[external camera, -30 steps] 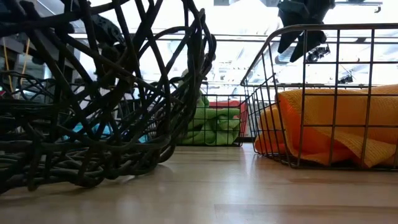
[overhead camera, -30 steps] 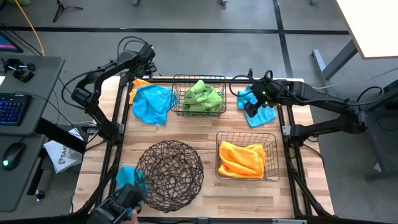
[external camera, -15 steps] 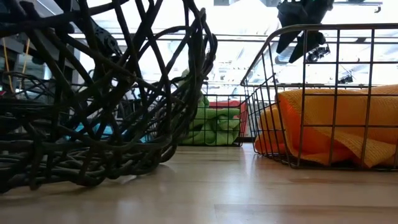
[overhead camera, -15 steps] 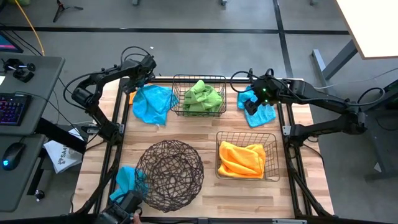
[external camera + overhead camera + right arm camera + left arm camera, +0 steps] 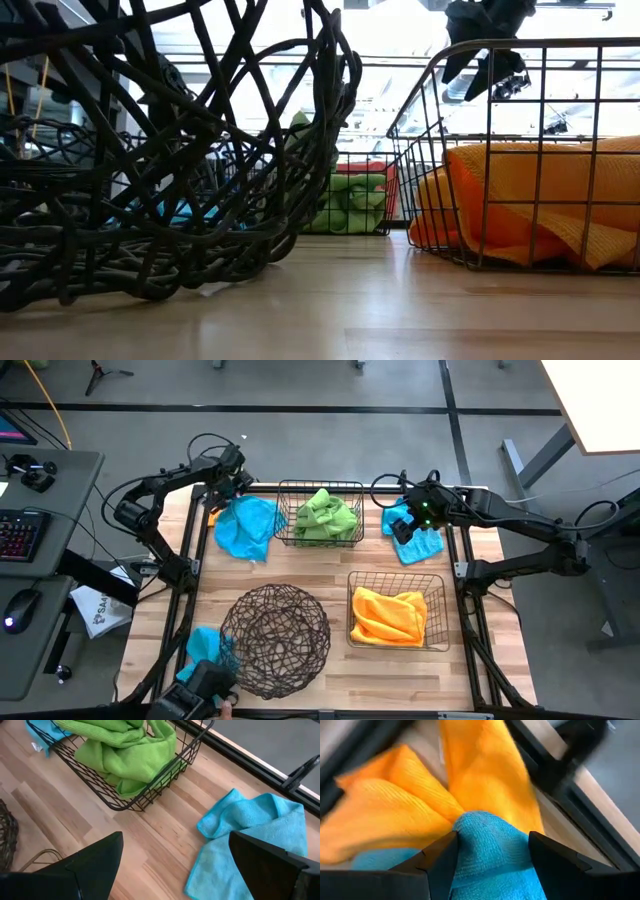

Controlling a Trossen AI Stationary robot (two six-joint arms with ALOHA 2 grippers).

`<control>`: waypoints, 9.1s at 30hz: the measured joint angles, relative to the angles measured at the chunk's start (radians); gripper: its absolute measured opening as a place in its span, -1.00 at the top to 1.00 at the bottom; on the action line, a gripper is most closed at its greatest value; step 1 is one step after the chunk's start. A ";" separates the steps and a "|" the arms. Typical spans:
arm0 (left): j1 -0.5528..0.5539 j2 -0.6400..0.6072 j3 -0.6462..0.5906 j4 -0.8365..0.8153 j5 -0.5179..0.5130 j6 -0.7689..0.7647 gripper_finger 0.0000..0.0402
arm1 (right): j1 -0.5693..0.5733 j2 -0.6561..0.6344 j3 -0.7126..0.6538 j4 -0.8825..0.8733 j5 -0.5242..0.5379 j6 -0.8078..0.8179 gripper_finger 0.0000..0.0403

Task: Sort microfiber towel by color & place in baskets
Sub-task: Put the orange towel into the gold wire basket

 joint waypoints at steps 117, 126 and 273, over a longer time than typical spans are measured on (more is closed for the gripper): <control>-0.524 -1.062 -0.385 0.556 -0.343 0.624 0.94 | 0.000 0.000 0.000 0.039 -0.026 0.057 -0.78; -0.523 -1.102 -0.385 0.524 -0.291 0.565 0.71 | 0.001 0.000 0.000 0.087 -0.090 0.123 -0.78; -1.058 -0.005 0.942 0.400 0.167 0.973 1.00 | 0.000 -0.310 0.000 0.060 -0.085 -0.004 -0.78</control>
